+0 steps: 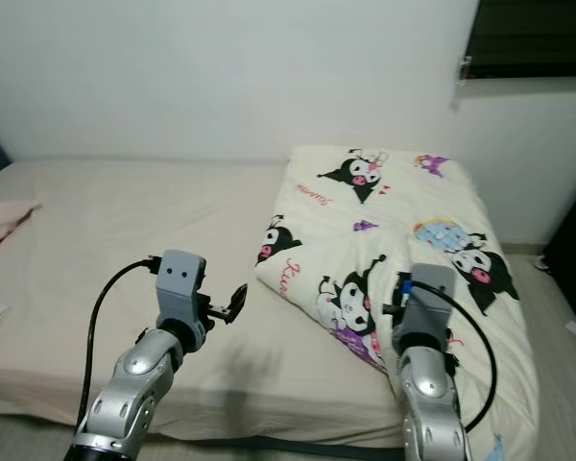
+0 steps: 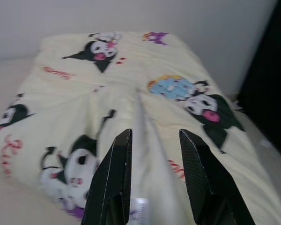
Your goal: Clean up the room
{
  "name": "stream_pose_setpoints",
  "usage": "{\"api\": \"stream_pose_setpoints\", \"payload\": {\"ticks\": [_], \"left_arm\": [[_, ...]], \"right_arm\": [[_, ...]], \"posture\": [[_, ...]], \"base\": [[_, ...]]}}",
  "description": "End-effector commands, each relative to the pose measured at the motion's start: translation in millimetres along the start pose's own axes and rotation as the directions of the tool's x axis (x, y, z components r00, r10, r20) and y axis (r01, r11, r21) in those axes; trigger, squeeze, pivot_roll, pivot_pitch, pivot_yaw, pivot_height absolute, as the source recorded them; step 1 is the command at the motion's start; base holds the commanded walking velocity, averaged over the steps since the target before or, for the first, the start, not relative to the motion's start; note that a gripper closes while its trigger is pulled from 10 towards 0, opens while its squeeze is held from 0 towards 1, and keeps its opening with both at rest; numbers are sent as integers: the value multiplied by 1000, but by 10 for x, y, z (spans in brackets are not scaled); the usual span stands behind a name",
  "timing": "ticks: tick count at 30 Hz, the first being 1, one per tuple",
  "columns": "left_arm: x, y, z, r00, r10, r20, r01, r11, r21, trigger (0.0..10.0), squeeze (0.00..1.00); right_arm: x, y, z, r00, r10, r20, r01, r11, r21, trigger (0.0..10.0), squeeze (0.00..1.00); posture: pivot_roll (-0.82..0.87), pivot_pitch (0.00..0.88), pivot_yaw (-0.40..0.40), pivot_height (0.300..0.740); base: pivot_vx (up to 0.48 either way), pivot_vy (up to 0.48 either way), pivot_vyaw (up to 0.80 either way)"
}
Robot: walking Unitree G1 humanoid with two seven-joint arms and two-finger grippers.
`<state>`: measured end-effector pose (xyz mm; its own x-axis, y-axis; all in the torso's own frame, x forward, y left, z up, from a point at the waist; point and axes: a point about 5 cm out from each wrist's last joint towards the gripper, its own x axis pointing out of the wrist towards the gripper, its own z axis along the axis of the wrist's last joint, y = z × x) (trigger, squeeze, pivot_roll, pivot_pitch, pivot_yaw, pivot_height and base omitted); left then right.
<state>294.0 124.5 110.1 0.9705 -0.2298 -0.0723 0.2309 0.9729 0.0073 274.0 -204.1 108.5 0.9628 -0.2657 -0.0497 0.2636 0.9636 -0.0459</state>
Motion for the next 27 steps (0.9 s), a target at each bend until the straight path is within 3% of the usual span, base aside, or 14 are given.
{"api": "stream_pose_setpoints", "payload": {"ticks": [1, 27], "left_arm": [[-19, 47, -20, 1000, 17, -5, -17, 1000, 14, 10000, 0], [-28, 29, -47, 1000, 12, -12, -12, 1000, 13, 10000, 0]], "right_arm": [[16, 22, -15, 1000, 3, -8, -2, 1000, 14, 10000, 0], [40, -36, -16, 1000, -8, -13, 8, 1000, 15, 10000, 0]], "posture": [[-21, 60, 59, 712], [-24, 65, 60, 612]], "base": [[0, 0, 0], [0, 0, 0]]}}
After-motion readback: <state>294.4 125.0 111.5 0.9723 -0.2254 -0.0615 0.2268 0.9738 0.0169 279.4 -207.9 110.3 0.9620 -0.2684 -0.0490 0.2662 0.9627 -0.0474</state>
